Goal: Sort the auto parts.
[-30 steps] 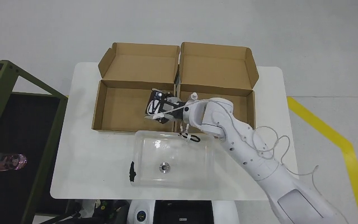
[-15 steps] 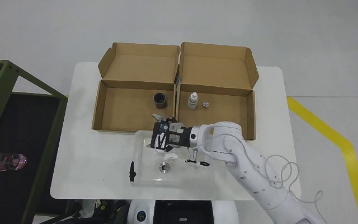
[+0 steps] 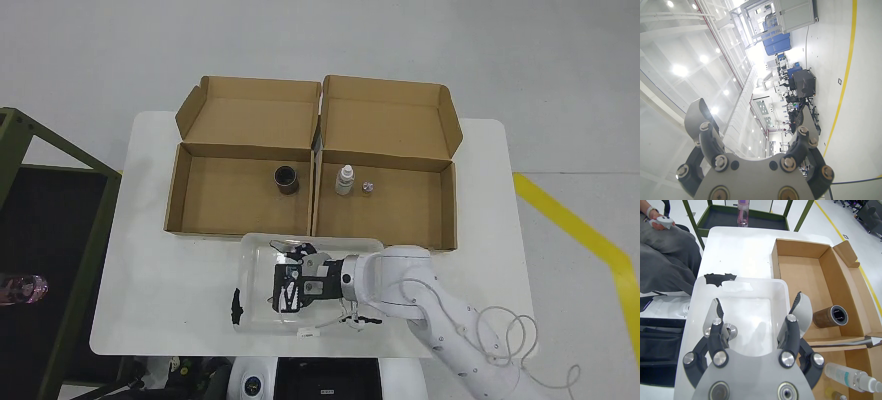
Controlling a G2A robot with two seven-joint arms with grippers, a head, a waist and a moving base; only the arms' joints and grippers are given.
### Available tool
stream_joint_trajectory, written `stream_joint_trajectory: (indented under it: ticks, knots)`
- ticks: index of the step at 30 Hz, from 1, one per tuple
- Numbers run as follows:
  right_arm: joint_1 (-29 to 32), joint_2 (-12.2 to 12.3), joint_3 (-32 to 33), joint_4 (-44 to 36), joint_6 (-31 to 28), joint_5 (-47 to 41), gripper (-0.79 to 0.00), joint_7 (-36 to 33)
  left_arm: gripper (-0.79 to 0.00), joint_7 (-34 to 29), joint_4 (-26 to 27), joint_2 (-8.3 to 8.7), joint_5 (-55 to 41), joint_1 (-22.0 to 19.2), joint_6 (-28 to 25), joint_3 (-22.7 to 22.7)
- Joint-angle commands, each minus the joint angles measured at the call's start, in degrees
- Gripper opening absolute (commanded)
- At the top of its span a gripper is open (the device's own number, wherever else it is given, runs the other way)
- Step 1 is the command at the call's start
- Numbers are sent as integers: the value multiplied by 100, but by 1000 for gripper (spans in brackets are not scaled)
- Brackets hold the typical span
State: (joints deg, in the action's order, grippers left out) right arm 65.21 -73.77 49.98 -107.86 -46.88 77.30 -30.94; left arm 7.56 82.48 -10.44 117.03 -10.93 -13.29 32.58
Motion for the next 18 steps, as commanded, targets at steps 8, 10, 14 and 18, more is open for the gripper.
stream_joint_trajectory:
  ticks: [8,10,14,18]
  knots:
    - [310,130,91,-30,-255,267,-175,-49,0,0,0,0,0,0,0,0]
    - [348,149,80,-29,-264,353,-169,-53,0,0,0,0,0,0,0,0]
    - [383,174,18,42,-269,520,-179,-54,0,0,0,0,0,0,0,0]
    - [360,179,-91,197,-235,664,-206,-27,0,0,0,0,0,0,0,0]
